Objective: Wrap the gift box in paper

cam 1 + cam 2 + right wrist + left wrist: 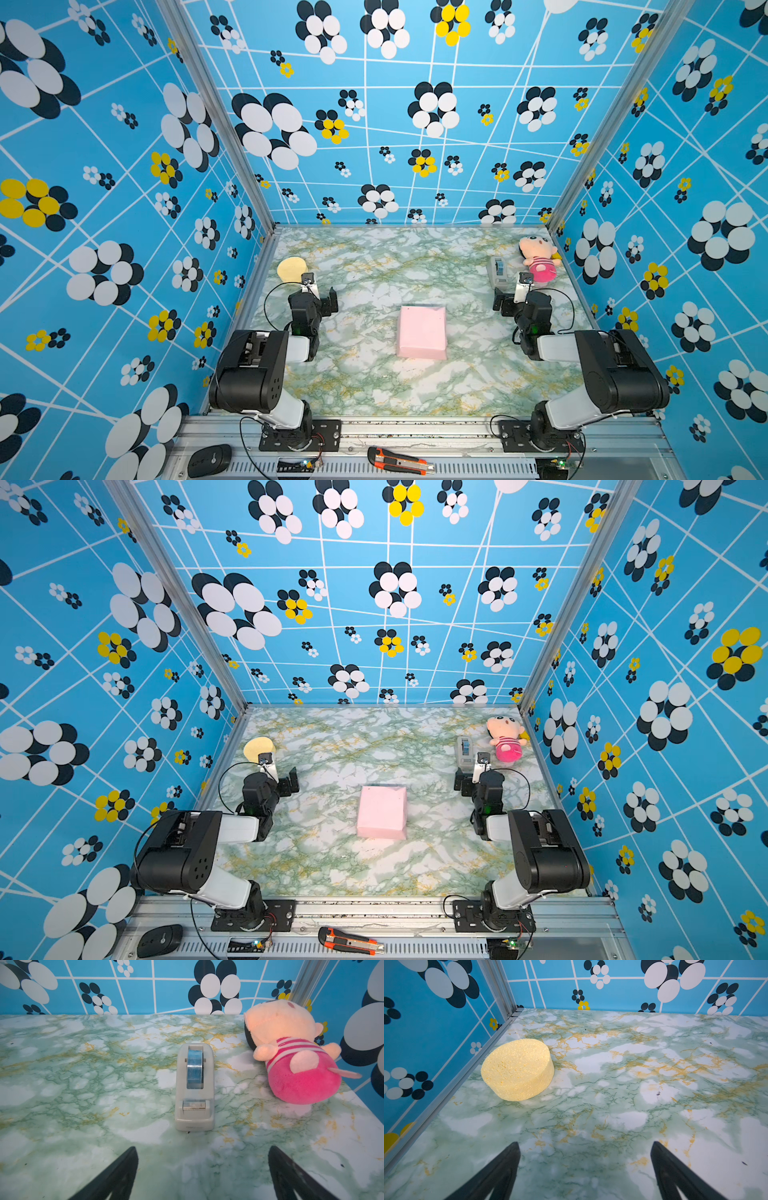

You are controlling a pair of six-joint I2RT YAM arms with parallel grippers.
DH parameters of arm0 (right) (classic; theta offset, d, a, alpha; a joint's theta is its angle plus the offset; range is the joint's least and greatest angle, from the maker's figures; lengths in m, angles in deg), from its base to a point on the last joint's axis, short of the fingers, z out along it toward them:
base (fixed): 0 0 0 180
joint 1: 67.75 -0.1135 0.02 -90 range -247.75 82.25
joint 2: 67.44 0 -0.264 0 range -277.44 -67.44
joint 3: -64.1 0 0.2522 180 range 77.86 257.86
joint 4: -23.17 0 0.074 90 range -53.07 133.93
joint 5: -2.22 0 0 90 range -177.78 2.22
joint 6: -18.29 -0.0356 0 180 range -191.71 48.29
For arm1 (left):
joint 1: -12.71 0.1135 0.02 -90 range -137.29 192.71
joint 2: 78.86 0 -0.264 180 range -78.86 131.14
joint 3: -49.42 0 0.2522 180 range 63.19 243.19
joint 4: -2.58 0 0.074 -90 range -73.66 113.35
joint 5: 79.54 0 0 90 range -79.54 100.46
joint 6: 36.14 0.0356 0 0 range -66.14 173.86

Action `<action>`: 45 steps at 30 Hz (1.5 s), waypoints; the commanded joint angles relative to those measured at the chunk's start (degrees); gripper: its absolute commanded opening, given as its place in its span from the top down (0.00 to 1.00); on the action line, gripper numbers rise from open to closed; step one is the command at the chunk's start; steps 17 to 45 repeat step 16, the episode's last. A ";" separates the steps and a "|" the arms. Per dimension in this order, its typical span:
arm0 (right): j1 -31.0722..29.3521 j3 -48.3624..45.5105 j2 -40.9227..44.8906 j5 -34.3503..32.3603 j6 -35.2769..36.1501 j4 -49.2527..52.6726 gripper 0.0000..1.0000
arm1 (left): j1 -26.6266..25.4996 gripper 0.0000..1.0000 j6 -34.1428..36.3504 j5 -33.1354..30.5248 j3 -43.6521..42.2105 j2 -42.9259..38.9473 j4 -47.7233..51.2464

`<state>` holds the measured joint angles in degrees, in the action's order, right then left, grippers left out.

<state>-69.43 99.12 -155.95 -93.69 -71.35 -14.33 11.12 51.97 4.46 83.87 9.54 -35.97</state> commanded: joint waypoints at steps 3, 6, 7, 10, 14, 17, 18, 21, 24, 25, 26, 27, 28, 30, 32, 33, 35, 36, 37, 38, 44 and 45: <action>0.48 0.93 -0.17 -1.12 -1.23 -0.68 0.00 | -0.48 0.01 0.66 -0.42 0.93 -0.07 -0.24; 0.44 0.89 -0.26 -1.00 -1.24 -0.68 0.00 | -0.44 0.01 0.66 -0.42 0.93 -0.07 -0.23; 0.52 0.89 -0.16 -0.90 -1.24 -0.68 0.01 | -0.50 0.01 0.67 -0.42 0.94 -0.07 -0.24; 0.53 0.90 -0.17 -0.86 -1.28 -0.72 0.00 | -0.44 0.01 0.73 -0.42 1.01 -0.07 -0.16; 0.53 0.89 -0.23 -0.70 -1.33 -0.60 0.00 | -0.44 0.01 0.70 -0.51 1.02 -0.07 -0.07; 0.65 0.96 -0.19 -0.69 -1.35 -0.62 0.00 | -0.44 0.01 0.77 -0.44 0.95 -0.07 -0.16; 0.65 0.96 -0.19 -0.69 -1.35 -0.62 0.00 | -0.44 0.01 0.77 -0.44 0.95 -0.07 -0.16; 0.65 0.96 -0.19 -0.69 -1.35 -0.62 0.00 | -0.44 0.01 0.77 -0.44 0.95 -0.07 -0.16; 0.65 0.96 -0.19 -0.69 -1.35 -0.62 0.00 | -0.44 0.01 0.77 -0.44 0.95 -0.07 -0.16; 0.65 0.96 -0.19 -0.69 -1.35 -0.62 0.00 | -0.44 0.01 0.77 -0.44 0.95 -0.07 -0.16; 0.65 0.96 -0.19 -0.69 -1.35 -0.62 0.00 | -0.44 0.01 0.77 -0.44 0.95 -0.07 -0.16; 0.65 0.96 -0.19 -0.69 -1.35 -0.62 0.00 | -0.44 0.01 0.77 -0.44 0.95 -0.07 -0.16; 0.65 0.96 -0.19 -0.69 -1.35 -0.62 0.00 | -0.44 0.01 0.77 -0.44 0.95 -0.07 -0.16; 0.65 0.96 -0.19 -0.69 -1.35 -0.62 0.00 | -0.44 0.01 0.77 -0.44 0.95 -0.07 -0.16; 0.65 0.96 -0.19 -0.69 -1.35 -0.62 0.00 | -0.44 0.01 0.77 -0.44 0.95 -0.07 -0.16; 0.65 0.96 -0.19 -0.69 -1.35 -0.62 0.00 | -0.44 0.01 0.77 -0.44 0.95 -0.07 -0.16; 0.65 0.96 -0.19 -0.69 -1.35 -0.62 0.00 | -0.44 0.01 0.77 -0.44 0.95 -0.07 -0.16; 0.65 0.96 -0.19 -0.69 -1.35 -0.62 0.00 | -0.44 0.01 0.77 -0.44 0.95 -0.07 -0.16; 0.65 0.96 -0.19 -0.69 -1.35 -0.62 0.00 | -0.44 0.01 0.77 -0.44 0.95 -0.07 -0.16; 0.65 0.96 -0.19 -0.69 -1.35 -0.62 0.00 | -0.44 0.01 0.77 -0.44 0.95 -0.07 -0.16; 0.65 0.96 -0.19 -0.69 -1.35 -0.62 0.00 | -0.44 0.01 0.77 -0.44 0.95 -0.07 -0.16; 0.65 0.96 -0.19 -0.69 -1.35 -0.62 0.00 | -0.44 0.01 0.77 -0.44 0.95 -0.07 -0.16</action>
